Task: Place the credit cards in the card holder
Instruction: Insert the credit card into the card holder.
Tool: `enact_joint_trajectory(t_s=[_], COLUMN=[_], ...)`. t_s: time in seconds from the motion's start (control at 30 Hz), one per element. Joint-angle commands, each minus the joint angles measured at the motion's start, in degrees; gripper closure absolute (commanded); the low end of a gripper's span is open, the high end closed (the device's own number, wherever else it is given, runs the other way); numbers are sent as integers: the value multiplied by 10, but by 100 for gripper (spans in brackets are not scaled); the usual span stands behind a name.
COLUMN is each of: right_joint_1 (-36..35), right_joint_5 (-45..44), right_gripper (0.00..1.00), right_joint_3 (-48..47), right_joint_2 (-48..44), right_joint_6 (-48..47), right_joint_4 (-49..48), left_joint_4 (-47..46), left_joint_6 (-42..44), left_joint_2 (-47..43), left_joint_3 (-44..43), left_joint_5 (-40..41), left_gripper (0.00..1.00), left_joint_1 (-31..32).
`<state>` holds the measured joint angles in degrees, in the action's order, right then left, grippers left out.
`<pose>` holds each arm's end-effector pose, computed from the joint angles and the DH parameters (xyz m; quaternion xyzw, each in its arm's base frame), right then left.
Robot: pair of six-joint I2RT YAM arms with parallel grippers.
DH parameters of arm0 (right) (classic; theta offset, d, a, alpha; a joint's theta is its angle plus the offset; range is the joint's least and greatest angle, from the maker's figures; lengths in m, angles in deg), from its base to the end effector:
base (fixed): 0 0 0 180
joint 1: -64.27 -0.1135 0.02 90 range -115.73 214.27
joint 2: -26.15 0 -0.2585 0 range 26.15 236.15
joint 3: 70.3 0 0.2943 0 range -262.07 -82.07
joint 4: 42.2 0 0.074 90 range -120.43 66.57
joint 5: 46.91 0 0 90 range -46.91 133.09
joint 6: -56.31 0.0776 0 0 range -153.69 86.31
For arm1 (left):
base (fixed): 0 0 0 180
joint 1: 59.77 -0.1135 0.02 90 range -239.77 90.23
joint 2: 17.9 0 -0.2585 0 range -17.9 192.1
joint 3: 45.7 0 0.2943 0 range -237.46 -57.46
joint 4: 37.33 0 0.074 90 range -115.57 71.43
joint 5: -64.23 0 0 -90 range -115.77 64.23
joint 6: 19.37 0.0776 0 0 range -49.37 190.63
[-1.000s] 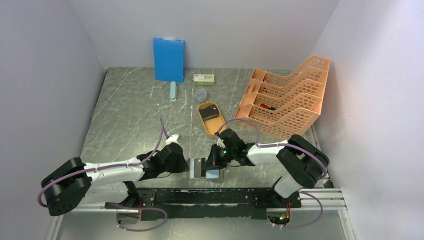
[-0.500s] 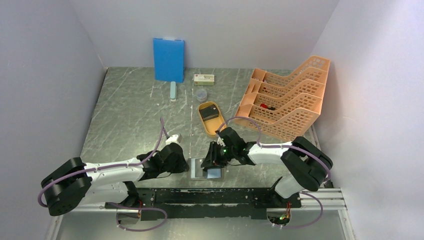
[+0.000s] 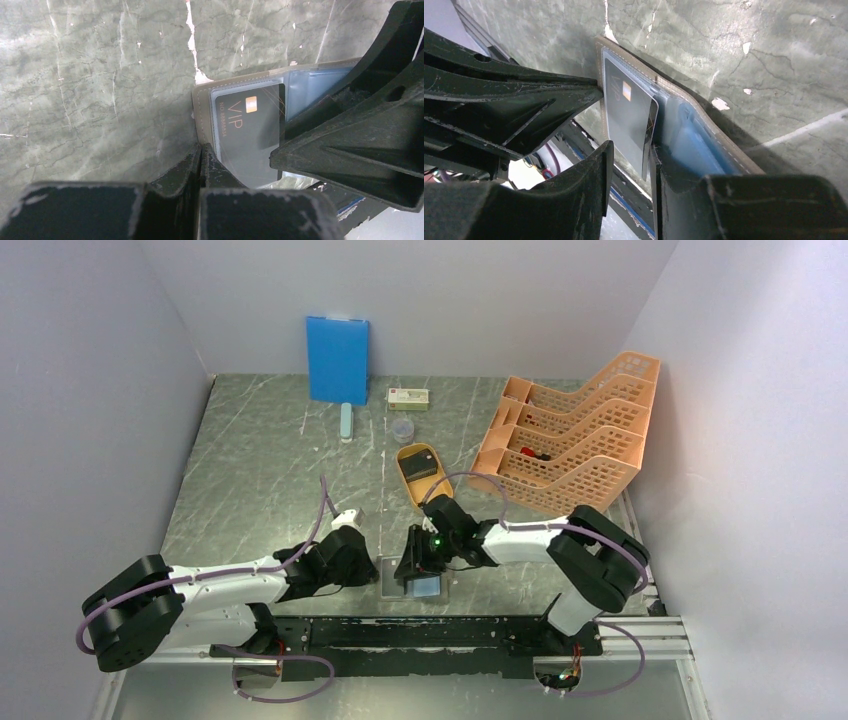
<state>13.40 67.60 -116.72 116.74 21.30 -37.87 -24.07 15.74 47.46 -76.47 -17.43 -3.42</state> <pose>0.1830 0.2760 0.0586 -0.0423 0.9159 0.3959 0.0503 0.1511 -0.2066 0.0696 -0.0143 0.9309 -0.2577 0.2585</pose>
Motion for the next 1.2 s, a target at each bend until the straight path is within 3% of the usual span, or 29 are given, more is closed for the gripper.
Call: enact_joint_trajectory(t_s=[0.0, 0.33, 0.57, 0.67, 0.93, 1.17], right_joint_1=[-14, -39, -38, -38, -38, -40], right_joint_5=[-9, -71, -141, -162, -212, -223], right_gripper=[64, 62, 46, 44, 43, 47], right_joint_3=[-28, -72, -92, -98, -112, -82], right_joint_2=[9, -4, -62, -85, -135, -175], right_joint_6=[-9, -50, -83, -93, -118, -135], right_joint_4=[4, 91, 175, 204, 263, 253], left_joint_4=[36, 69, 109, 119, 137, 168], left_joint_6=[5, 7, 12, 14, 21, 25], left_joint_2=[5, -21, -64, -73, -80, -105], left_joint_3=[20, 10, -7, -16, -43, -66], left_joint_5=[-13, 5, 25, 26, 30, 38], left_gripper=[95, 93, 88, 85, 77, 70], left_joint_1=[2, 2, 2, 2, 2, 2])
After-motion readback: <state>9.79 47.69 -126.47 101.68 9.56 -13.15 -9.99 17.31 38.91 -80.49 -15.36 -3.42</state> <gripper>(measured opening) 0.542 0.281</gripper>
